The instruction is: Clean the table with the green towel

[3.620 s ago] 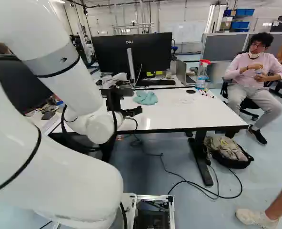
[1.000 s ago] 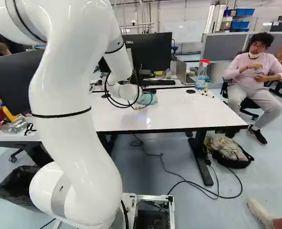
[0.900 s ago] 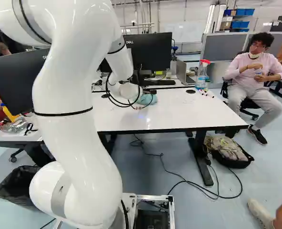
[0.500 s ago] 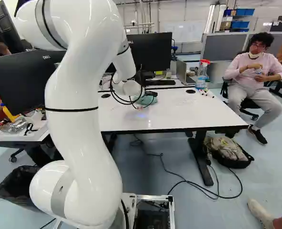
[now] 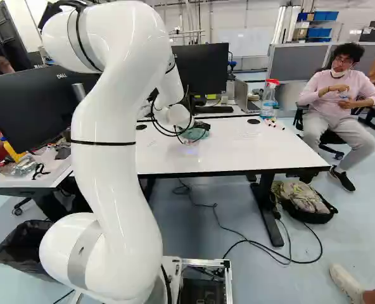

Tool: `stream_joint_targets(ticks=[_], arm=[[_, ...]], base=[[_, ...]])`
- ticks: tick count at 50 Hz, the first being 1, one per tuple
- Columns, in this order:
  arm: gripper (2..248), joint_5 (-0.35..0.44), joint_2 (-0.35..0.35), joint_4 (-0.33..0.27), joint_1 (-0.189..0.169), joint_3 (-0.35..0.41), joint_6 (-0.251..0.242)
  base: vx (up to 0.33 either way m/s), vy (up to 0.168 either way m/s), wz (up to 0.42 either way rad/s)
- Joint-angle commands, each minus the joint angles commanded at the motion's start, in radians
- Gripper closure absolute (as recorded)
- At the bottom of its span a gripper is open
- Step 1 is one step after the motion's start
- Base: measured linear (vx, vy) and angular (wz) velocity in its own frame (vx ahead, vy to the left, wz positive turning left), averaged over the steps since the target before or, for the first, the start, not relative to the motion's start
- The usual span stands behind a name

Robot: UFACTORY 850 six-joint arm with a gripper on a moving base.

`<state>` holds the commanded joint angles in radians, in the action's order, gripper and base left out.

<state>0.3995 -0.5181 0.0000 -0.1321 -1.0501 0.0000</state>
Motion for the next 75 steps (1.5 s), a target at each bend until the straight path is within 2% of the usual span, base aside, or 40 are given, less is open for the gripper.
stream_joint_targets(ticks=[22,23,27,28,32,33,38,39,43,44,48,49,54,55,75], arm=[[3,0.000,0.000,0.000,0.000,0.000,0.000],[10,0.000,0.000,0.000,0.000,0.000,0.000],[10,0.000,0.000,0.000,0.000,0.000,0.000],[47,0.000,0.000,0.000,0.000,0.000,0.000],[47,0.000,0.000,0.000,0.000,0.000,0.000],[85,0.000,0.000,0.000,0.000,0.000,0.000],[85,0.000,0.000,0.000,0.000,0.000,0.000],[121,0.000,0.000,0.000,0.000,0.000,0.000],[121,0.000,0.000,0.000,0.000,0.000,0.000],[157,0.000,0.000,0.000,0.000,0.000,0.000],[157,0.000,0.000,0.000,0.000,0.000,0.000],[183,0.000,0.000,0.000,0.000,0.000,0.000],[183,0.000,0.000,0.000,0.000,0.000,0.000],[191,0.000,0.000,0.000,0.000,0.000,0.000],[191,0.000,0.020,0.000,0.007,0.000,0.000]], base=[[0.000,0.000,0.000],[0.000,0.000,0.000],[0.000,0.000,0.000],[0.000,0.000,0.000],[0.000,0.000,0.000],[0.000,0.000,0.000],[0.000,0.000,0.000],[0.000,0.000,0.000],[0.000,0.000,0.000],[0.000,0.000,0.000],[0.000,0.000,0.000],[0.000,0.000,0.000],[0.000,0.000,0.000],[0.000,0.000,0.000],[0.000,0.000,0.000]])
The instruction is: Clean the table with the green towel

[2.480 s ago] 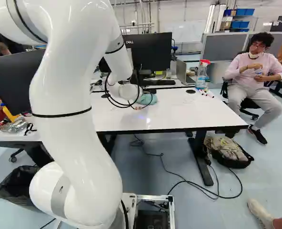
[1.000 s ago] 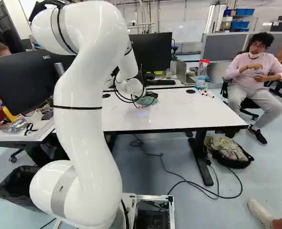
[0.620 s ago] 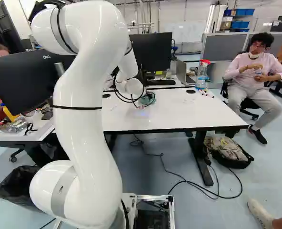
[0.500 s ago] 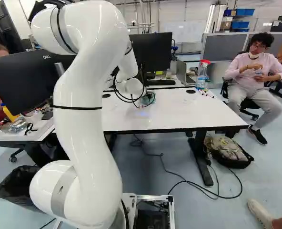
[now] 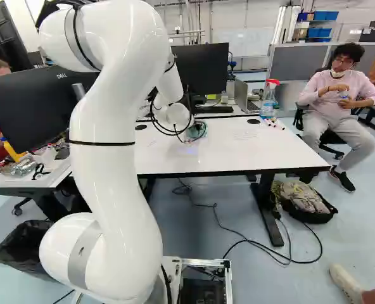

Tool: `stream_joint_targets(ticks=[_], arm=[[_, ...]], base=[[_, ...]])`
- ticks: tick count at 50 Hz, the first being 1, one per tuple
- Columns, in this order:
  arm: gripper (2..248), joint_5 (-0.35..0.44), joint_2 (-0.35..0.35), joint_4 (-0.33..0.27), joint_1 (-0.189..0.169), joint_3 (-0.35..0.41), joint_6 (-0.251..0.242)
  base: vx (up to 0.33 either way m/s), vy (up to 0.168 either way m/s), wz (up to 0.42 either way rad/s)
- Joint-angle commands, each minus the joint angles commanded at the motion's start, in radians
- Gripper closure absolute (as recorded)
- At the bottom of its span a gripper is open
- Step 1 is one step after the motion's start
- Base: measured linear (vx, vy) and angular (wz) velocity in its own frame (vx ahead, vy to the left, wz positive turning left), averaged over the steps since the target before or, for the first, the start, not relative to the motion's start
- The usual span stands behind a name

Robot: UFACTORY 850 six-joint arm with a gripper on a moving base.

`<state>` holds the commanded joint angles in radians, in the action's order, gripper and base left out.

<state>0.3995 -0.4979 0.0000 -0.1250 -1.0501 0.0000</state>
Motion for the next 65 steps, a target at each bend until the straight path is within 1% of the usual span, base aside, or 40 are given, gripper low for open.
stream_joint_targets(ticks=[38,65], arm=[[191,0.000,0.099,0.000,0.100,0.031,0.000],[191,0.000,0.155,0.000,0.173,0.046,0.000]], base=[[0.000,0.000,0.000],[0.000,0.000,0.000]])
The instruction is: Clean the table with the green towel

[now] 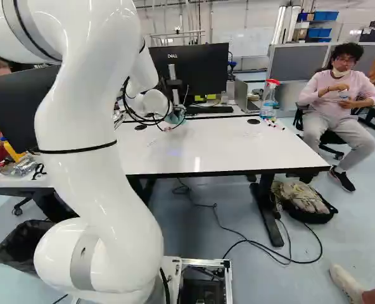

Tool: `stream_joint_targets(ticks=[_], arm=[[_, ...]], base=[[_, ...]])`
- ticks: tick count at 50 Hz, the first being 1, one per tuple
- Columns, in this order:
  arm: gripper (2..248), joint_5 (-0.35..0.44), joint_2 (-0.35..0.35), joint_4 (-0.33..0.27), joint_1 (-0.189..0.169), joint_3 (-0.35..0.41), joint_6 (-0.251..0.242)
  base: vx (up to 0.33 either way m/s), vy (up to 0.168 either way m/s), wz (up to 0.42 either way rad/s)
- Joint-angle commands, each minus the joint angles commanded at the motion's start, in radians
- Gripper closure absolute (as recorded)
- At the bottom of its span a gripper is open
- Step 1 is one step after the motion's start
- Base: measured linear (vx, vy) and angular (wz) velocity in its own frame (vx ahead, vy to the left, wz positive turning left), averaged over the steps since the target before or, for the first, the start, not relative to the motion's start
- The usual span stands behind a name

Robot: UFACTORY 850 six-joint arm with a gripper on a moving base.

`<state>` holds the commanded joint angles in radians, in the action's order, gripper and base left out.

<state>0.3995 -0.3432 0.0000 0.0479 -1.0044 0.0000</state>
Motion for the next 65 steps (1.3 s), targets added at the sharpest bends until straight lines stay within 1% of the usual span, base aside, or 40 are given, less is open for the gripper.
stream_joint_targets(ticks=[19,44,52,65], arm=[[191,-0.012,0.028,0.000,0.054,0.034,0.000],[191,-0.091,0.083,0.000,0.121,0.098,0.000],[191,-0.120,0.101,0.000,0.136,0.119,0.000],[191,-0.168,0.123,0.000,0.150,0.145,0.000]], base=[[0.000,0.000,0.000],[0.000,0.000,0.000],[0.000,0.000,0.000],[0.000,0.000,0.000]])
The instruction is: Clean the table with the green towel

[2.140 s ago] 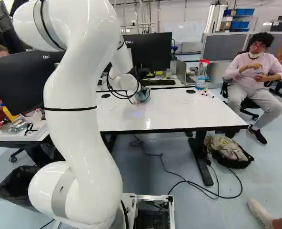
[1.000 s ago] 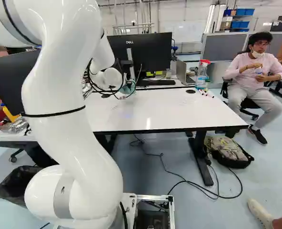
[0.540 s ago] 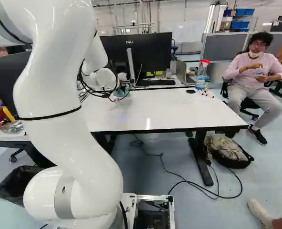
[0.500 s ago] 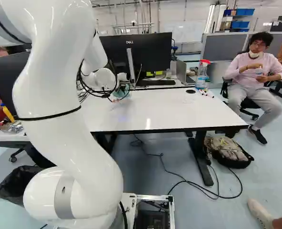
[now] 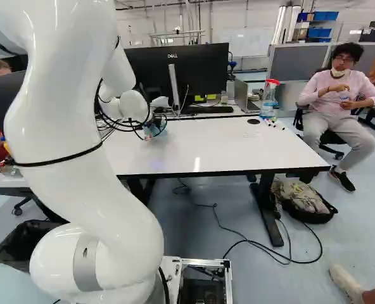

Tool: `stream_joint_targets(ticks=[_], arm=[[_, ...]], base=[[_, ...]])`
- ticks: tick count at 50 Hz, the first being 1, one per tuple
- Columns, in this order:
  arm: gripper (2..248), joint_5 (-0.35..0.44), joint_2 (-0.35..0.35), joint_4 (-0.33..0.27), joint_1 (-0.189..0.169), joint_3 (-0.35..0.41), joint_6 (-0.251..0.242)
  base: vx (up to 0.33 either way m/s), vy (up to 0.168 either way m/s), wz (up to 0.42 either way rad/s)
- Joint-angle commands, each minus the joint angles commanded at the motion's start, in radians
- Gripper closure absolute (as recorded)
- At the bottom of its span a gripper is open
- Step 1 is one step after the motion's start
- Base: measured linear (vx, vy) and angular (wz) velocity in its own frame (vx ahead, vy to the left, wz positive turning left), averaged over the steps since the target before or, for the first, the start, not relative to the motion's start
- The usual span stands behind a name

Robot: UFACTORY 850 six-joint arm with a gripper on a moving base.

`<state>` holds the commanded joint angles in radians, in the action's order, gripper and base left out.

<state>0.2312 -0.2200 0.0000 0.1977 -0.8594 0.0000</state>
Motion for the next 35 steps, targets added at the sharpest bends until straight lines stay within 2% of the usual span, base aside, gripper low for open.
stream_joint_targets(ticks=[22,35], arm=[[191,-0.082,0.016,0.000,0.019,0.018,0.000],[191,-0.104,0.015,0.000,0.021,0.018,0.000]], base=[[0.000,0.000,0.000],[0.000,0.000,0.000]])
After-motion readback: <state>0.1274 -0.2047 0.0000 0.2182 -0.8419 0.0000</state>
